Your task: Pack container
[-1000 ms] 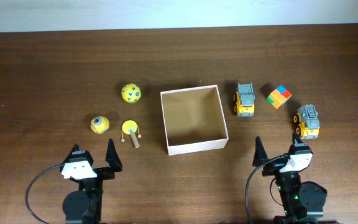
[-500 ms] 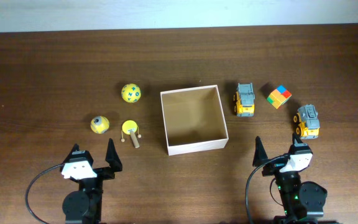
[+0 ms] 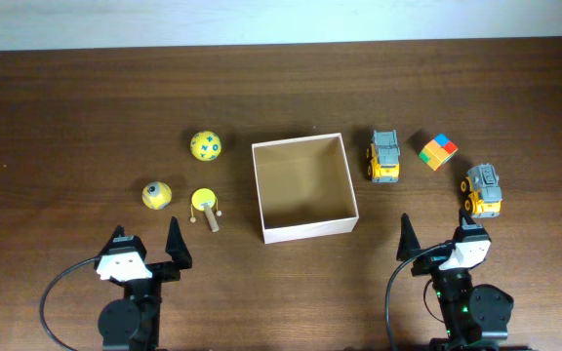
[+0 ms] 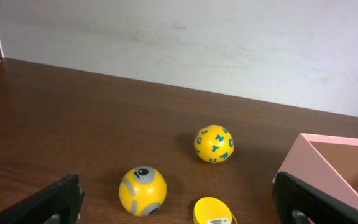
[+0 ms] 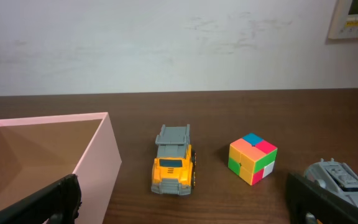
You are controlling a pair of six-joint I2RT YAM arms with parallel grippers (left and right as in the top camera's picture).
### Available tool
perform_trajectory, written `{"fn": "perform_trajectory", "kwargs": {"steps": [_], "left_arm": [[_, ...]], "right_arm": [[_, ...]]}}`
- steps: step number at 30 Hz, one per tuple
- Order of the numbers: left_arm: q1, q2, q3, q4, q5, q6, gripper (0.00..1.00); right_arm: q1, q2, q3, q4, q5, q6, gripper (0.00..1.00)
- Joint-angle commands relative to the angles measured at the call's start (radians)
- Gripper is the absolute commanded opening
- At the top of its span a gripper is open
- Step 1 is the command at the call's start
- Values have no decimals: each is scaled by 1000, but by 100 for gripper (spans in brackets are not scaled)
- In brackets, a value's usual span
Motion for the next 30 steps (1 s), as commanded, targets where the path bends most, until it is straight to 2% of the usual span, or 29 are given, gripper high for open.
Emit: {"fn": "perform_trajectory", "kwargs": {"steps": [1,22,26,30], "left_arm": [[6,0,-3,-3,11,16,99],[6,0,-3,-3,11,16,99],[6,0,-3,-3,11,16,99],[6,0,-3,-3,11,16,99]], "right_arm": [[-9,-11,-5,-7,2,3,99],[-9,-10,4,-7,59,23,99],[-9,27,93,-94,51,30,99],[-9,164,273,-211,47,30,99]]}}
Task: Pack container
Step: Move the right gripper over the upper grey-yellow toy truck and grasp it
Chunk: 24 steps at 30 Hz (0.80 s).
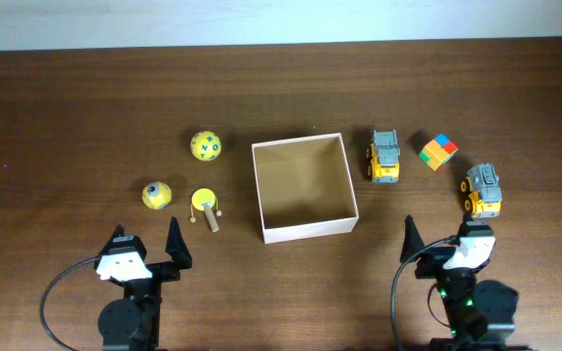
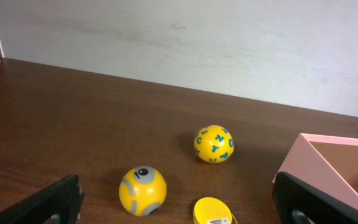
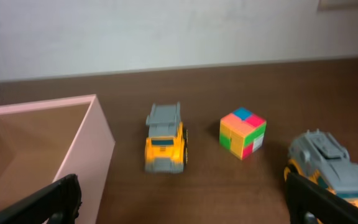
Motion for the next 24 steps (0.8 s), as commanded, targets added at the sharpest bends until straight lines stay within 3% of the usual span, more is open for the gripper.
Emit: {"fn": "perform_trajectory", "kwargs": {"steps": [1,12,20,24], "left_arm": [[6,0,-3,-3,11,16,99],[6,0,-3,-3,11,16,99],[6,0,-3,-3,11,16,99],[6,0,-3,-3,11,16,99]], "right_arm": [[-8,135,200,-62,0,9,99],[-8,1075,990,-515,-297,9,99],[-7,1419,1008,-441,-357,-21,99],[13,1513,1009,-396,-233,-35,99]]}}
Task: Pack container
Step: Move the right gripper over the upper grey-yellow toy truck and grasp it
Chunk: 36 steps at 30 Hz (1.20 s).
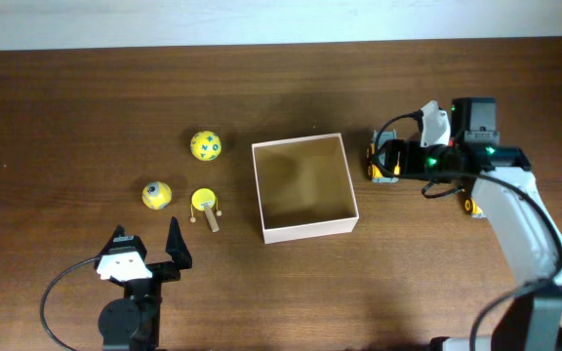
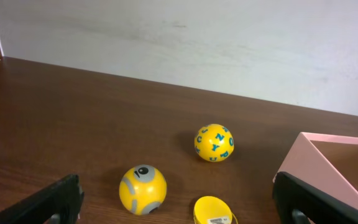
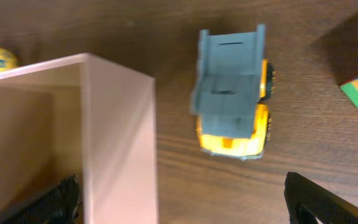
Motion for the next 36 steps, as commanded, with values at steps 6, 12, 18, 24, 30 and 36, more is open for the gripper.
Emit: {"fn": "perform_trajectory", "kwargs": {"steps": [6,12,18,24,30,36], "left_arm": [[6,-4,-3,-3,11,16,99],[6,-4,-3,-3,11,16,99],[6,-4,-3,-3,11,16,99],[6,-4,-3,-3,11,16,99],[6,-4,-3,-3,11,16,99],[6,-4,-3,-3,11,16,99]], "right_arm": [[92,64,14,60,260,-142,99],[158,77,14,134,353,-201,99],[161,83,14,166,365,-94,99],[146,138,13,235,376,25,99],[143,246,13,273,378,45,99],[141,290,13,316,377,63,97]]}}
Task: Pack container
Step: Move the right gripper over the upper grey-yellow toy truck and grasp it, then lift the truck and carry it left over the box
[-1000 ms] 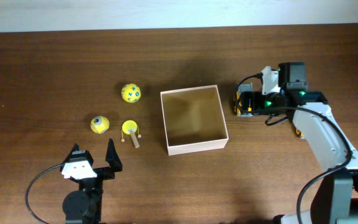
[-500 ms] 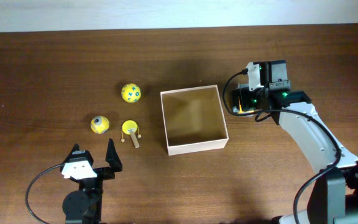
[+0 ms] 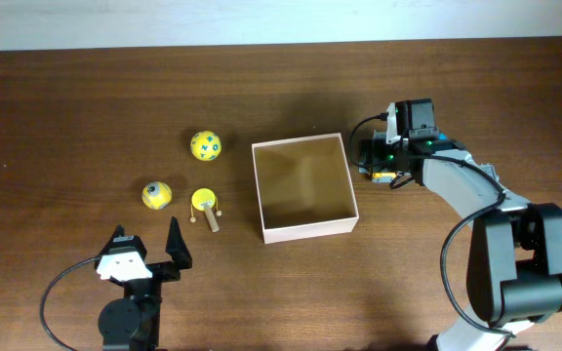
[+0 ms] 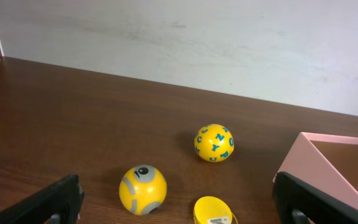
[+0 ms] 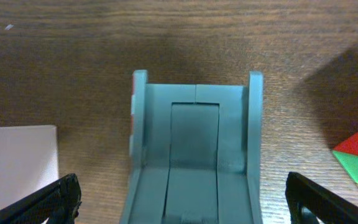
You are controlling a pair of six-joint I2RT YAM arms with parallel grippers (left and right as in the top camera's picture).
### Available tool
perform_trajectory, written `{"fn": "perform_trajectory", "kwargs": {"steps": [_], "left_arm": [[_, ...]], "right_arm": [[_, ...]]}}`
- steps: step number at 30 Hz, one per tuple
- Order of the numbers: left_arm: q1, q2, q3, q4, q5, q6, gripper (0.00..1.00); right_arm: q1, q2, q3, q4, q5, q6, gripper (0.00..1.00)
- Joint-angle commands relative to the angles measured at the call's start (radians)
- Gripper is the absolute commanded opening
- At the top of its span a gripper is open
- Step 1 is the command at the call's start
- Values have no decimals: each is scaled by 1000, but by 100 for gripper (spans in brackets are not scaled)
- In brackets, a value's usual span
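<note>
The open pink-white box (image 3: 301,226) stands mid-table. Just right of it is a yellow toy truck with a grey bed (image 5: 194,149). My right gripper (image 3: 380,161) hangs close over the truck, open, one finger on each side of the bed (image 5: 185,208), touching nothing that I can see. Left of the box lie a lettered yellow ball (image 3: 205,145), a yellow ball with a grey eye (image 3: 157,195) and a small yellow drum on a stick (image 3: 204,202). My left gripper (image 3: 144,255) rests open at the table's front edge (image 4: 179,208).
A corner of the coloured cube shows at the right edge of the right wrist view. In the overhead view my right arm (image 3: 466,185) covers the cube and the second truck. The box's corner (image 5: 17,162) lies close to the left of the truck.
My right gripper was higher, with the whole truck in its view. Now it is lower, and the grey bed fills the space between its open fingers. The left arm is unchanged.
Both arms first rested at the front edge, with all the toys lying round the box. The right wrist then sat a little higher. Later the right arm was stretched out over the truck beside the box, and now it is close down on it.
</note>
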Motion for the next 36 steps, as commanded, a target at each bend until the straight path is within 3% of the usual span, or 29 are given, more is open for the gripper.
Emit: {"fn": "perform_trajectory", "kwargs": {"steps": [1,8,19,27,36], "left_arm": [[6,-4,-3,-3,11,16,99],[6,-4,-3,-3,11,16,99],[6,-4,-3,-3,11,16,99],[6,-4,-3,-3,11,16,99],[6,-4,-3,-3,11,16,99]], "right_arm": [[-7,9,13,22,13,25,96],[-7,9,13,31,39,32,78],[-7,40,13,31,54,41,74],[-7,58,13,32,57,44,61],[-7,57,14,38,57,44,57]]}}
